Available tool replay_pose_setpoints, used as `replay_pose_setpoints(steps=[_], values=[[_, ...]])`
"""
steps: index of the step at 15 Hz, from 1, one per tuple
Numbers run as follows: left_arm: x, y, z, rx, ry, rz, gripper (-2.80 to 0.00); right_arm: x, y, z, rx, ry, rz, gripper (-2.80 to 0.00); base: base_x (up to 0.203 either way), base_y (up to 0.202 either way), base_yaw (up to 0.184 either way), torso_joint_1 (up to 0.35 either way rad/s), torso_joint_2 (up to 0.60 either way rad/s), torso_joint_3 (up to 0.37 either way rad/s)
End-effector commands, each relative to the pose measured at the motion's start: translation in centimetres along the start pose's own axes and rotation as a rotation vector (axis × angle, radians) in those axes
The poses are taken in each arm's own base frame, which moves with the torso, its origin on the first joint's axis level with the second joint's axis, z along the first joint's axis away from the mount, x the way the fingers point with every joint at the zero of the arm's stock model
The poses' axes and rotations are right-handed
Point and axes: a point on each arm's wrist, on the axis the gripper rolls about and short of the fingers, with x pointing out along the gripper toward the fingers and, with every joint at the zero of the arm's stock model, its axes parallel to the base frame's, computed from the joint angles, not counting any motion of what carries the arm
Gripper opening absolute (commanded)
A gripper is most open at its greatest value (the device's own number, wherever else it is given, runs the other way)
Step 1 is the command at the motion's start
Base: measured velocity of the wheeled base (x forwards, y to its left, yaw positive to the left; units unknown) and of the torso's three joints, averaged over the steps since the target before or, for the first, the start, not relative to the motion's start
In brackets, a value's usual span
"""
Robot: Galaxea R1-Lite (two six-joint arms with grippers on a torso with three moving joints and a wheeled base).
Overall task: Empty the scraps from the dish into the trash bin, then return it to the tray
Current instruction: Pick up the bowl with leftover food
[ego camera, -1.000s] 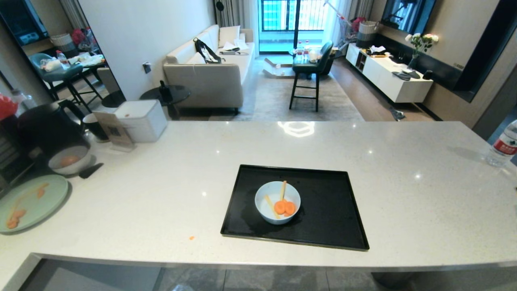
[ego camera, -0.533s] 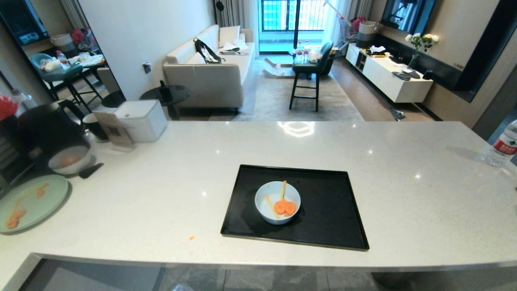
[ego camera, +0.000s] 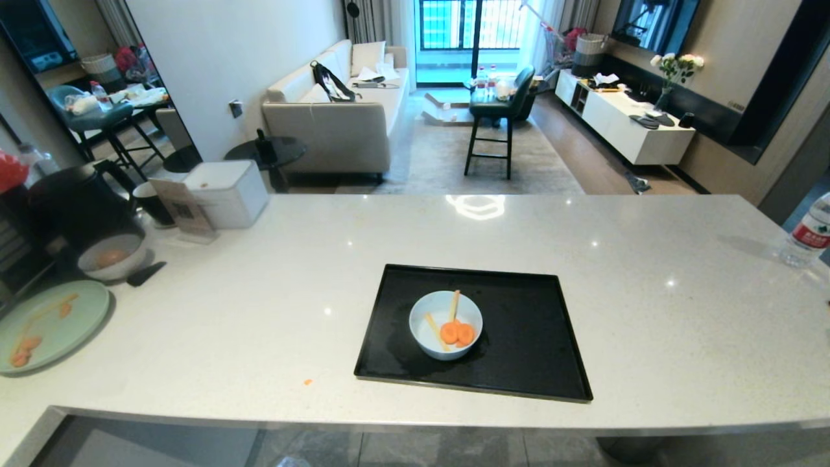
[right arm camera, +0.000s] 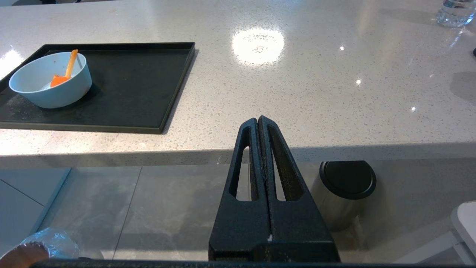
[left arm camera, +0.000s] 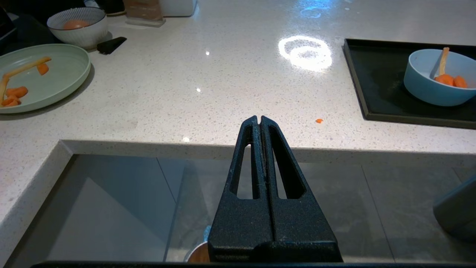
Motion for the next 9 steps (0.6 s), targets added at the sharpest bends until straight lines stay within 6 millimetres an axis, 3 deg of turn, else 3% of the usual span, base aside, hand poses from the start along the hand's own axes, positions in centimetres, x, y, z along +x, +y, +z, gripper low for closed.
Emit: replay_pose_setpoints(steps=[1, 9], values=[[0.00, 0.00, 0.01, -0.001, -0.001, -0.001, -2.80, -0.01, 0.00, 0.01, 0.001, -0.001, 0.000, -2.80, 0.000, 0.000, 0.000, 0.000, 0.00, 0.000], [0.00, -0.01, 0.01, 0.002, -0.001, -0.002, -2.80, 0.01, 0.00, -0.03, 0.001, 0.001, 0.000, -2.80, 0.000, 0.000, 0.000, 0.000, 0.00, 0.000]])
